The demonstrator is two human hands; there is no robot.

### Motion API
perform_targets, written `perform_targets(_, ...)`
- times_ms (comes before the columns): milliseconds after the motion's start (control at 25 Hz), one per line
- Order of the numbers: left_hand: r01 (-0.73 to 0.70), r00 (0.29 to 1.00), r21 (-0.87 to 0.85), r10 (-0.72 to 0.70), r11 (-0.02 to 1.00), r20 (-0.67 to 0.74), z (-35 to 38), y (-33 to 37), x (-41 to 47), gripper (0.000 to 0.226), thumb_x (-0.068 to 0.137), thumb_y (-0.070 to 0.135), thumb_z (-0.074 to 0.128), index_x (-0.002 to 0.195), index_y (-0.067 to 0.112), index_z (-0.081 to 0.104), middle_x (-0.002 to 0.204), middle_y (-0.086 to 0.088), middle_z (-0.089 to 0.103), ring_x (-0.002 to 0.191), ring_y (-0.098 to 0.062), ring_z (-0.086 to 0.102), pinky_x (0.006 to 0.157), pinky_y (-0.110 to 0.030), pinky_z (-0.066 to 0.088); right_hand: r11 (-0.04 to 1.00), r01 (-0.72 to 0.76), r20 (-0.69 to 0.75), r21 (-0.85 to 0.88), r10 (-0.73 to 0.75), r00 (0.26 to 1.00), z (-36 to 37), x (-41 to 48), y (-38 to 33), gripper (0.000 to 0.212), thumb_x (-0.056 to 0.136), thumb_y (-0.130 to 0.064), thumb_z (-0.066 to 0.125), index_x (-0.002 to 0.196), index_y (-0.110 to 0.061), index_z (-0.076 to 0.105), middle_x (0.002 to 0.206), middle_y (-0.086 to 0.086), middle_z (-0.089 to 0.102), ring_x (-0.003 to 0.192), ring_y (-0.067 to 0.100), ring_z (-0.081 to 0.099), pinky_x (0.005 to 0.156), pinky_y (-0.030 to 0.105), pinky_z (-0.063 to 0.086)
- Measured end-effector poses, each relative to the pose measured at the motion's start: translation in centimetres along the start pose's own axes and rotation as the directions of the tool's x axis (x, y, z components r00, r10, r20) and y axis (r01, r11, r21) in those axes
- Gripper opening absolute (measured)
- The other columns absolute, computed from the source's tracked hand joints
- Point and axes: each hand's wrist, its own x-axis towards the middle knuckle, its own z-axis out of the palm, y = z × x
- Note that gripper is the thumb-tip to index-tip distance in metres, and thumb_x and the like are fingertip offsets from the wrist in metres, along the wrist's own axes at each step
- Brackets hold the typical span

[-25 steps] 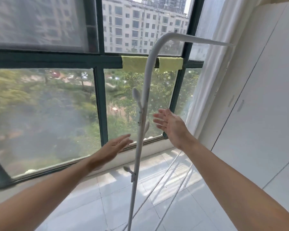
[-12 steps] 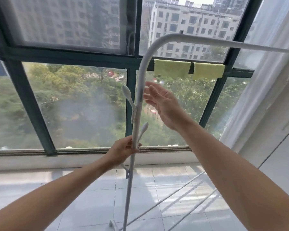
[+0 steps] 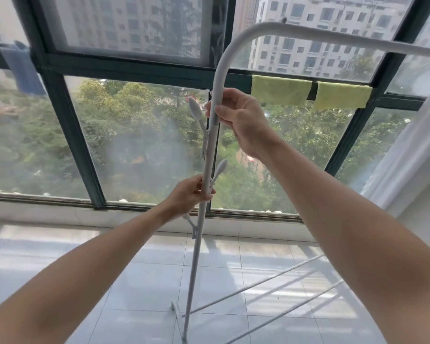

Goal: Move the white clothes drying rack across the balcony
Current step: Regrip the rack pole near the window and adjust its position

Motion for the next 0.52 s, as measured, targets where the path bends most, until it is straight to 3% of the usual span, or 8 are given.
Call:
perform_targets(200, 0.010, 0.999, 0.006, -0.010, 1.000, -0.039, -1.7, -0.4, 3.6, 0.026, 0.080, -0.005, 0.062, 0.098, 0.013, 0.058, 0.093, -0.012, 0.067, 0.094, -0.029, 0.065, 0.087, -0.037, 0.053, 0.999, 0.020, -0.054, -0.049, -0.022, 0.998, 0.3, 3.4, 0.5, 0.019, 0.088, 0.005, 0.051, 0.095, -0.010, 0.061, 0.087, 0.010, 0.065, 0.088, 0.025, 0.061, 0.091, 0.039, 0.053)
perform_targets(520, 0.024, 1.000, 0.022, -0.024, 0.999, -0.010, -6.4, -2.5, 11.3, 0.030, 0.081, -0.007, 0.060, 0.089, 0.022, 0.056, 0.093, -0.012, 0.067, 0.093, -0.026, 0.064, 0.079, -0.025, 0.051, 0.993, -0.017, -0.121, -0.120, 0.003, 0.993, 1.0, 11.7, 3.2, 0.015, 0.088, 0.003, 0.053, 0.093, -0.010, 0.060, 0.086, 0.010, 0.063, 0.088, 0.027, 0.060, 0.095, 0.048, 0.050)
